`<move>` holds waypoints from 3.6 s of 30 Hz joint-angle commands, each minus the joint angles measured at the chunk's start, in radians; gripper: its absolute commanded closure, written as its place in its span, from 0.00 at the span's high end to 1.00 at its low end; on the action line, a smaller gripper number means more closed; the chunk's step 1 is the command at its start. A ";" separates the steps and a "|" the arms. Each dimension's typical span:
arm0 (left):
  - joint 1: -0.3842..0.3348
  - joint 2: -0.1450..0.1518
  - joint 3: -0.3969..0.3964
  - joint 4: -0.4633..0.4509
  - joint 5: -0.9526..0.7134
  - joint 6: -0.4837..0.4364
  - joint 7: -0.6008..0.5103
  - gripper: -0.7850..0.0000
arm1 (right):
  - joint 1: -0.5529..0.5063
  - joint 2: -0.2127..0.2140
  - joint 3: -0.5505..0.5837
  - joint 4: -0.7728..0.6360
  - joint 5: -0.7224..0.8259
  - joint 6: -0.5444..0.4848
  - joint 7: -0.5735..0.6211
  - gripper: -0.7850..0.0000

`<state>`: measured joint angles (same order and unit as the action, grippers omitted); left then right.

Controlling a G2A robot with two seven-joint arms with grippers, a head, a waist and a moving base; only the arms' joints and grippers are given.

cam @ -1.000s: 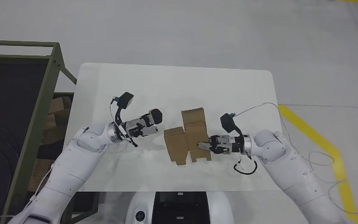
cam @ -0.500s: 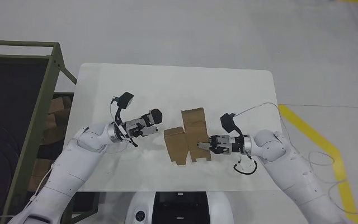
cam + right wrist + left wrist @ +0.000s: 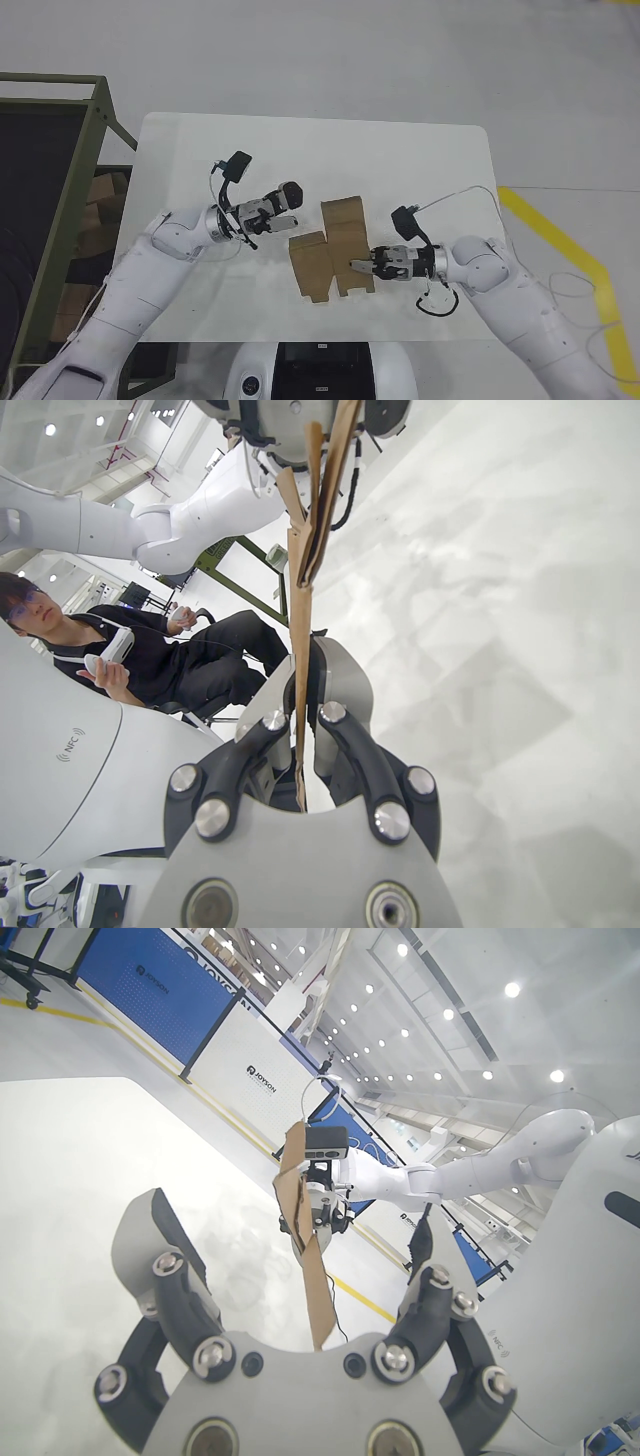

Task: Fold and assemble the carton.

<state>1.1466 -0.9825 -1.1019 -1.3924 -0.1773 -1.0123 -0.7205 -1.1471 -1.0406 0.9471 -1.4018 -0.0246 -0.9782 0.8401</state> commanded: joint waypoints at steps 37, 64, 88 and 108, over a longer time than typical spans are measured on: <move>-0.068 -0.093 0.107 0.056 0.083 0.000 0.025 0.54 | 0.063 0.047 -0.106 0.021 0.088 -0.034 -0.032 0.00; -0.072 -0.110 0.111 0.060 0.075 0.000 -0.024 0.04 | 0.057 0.060 -0.110 0.002 0.082 -0.034 -0.045 0.00; -0.043 -0.110 0.056 0.013 0.069 0.000 -0.032 0.00 | 0.044 0.069 -0.094 0.000 0.066 -0.034 -0.093 1.00; -0.001 -0.095 -0.038 -0.044 0.091 0.000 -0.045 0.00 | -0.091 0.073 0.052 -0.039 -0.182 0.007 -0.435 1.00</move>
<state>1.1451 -1.0779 -1.1401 -1.4365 -0.0865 -1.0123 -0.7651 -1.2384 -0.9674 0.9987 -1.4412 -0.2061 -0.9710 0.4053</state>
